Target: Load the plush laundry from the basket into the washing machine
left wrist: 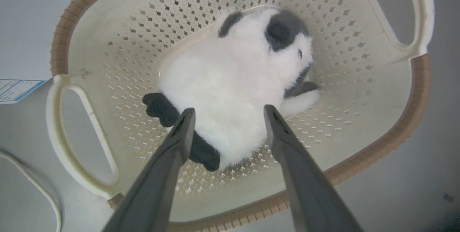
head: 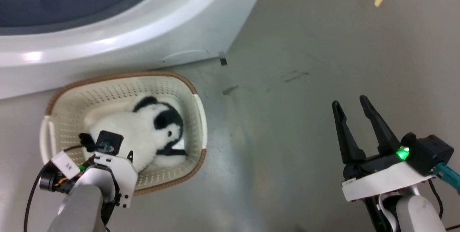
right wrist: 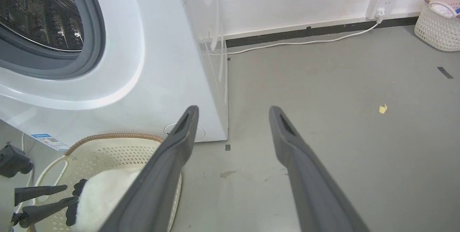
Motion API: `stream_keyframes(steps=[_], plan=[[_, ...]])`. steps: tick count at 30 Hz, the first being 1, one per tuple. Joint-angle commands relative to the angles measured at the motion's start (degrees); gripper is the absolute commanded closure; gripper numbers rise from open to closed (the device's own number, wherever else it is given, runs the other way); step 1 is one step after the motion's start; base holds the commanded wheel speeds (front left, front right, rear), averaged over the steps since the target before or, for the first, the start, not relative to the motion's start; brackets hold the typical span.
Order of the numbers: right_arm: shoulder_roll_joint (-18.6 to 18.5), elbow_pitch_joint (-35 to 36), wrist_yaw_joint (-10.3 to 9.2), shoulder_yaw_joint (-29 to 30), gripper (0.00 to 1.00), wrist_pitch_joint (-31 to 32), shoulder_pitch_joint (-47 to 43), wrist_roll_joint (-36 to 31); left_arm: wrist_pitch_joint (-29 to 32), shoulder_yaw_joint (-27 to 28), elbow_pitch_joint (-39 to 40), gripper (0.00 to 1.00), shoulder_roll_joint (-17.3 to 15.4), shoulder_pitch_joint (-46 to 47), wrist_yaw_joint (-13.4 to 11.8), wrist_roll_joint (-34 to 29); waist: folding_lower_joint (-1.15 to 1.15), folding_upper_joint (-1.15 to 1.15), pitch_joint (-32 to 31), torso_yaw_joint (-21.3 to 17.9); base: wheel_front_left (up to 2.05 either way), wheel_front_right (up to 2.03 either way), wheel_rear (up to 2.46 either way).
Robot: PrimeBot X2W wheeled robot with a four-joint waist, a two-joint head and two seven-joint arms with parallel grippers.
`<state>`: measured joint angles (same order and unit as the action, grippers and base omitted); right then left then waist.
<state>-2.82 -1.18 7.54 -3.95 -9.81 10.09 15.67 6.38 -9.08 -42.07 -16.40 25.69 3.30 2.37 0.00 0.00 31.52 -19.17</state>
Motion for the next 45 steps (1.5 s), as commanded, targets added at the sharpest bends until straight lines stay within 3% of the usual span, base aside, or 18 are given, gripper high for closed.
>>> stream_keyframes(steps=[1,22,35,36,37,45], plan=[[-0.04,-0.09,-0.04,-0.13,0.00,-0.68,1.13,0.78,0.84,-0.64,-1.51,0.00,-0.65,1.83,0.57,0.16,0.00,0.00,1.70,-0.99,0.00,0.00,0.00],[-0.05,0.72,-0.05,0.24,0.00,-3.20,4.20,6.22,10.62,-8.02,-14.95,0.00,-5.72,17.54,1.53,-1.95,0.00,0.00,13.35,-5.07,0.00,0.00,0.00],[-0.06,0.47,-0.05,0.08,0.00,-4.76,5.81,9.21,12.20,-10.45,-23.63,0.00,-8.40,22.41,1.82,-0.23,0.00,0.00,19.50,-7.73,0.00,0.00,0.00],[-0.06,0.33,-0.05,-0.09,0.00,-4.88,6.05,9.37,11.96,-10.52,-24.42,0.55,-8.78,22.57,1.97,0.07,0.00,0.00,19.77,-8.07,0.00,0.00,0.00],[-0.06,0.17,-0.05,-0.22,0.00,-5.00,6.28,9.51,11.82,-10.53,-25.23,1.00,-8.99,22.72,2.17,0.50,0.00,0.00,20.00,-8.39,0.00,0.00,0.00],[-0.06,-0.94,-0.05,-0.30,0.00,-5.19,7.06,8.43,9.21,-10.34,-27.11,1.00,-8.22,21.90,2.29,2.63,0.00,0.00,17.42,-8.15,0.00,0.00,0.00]])
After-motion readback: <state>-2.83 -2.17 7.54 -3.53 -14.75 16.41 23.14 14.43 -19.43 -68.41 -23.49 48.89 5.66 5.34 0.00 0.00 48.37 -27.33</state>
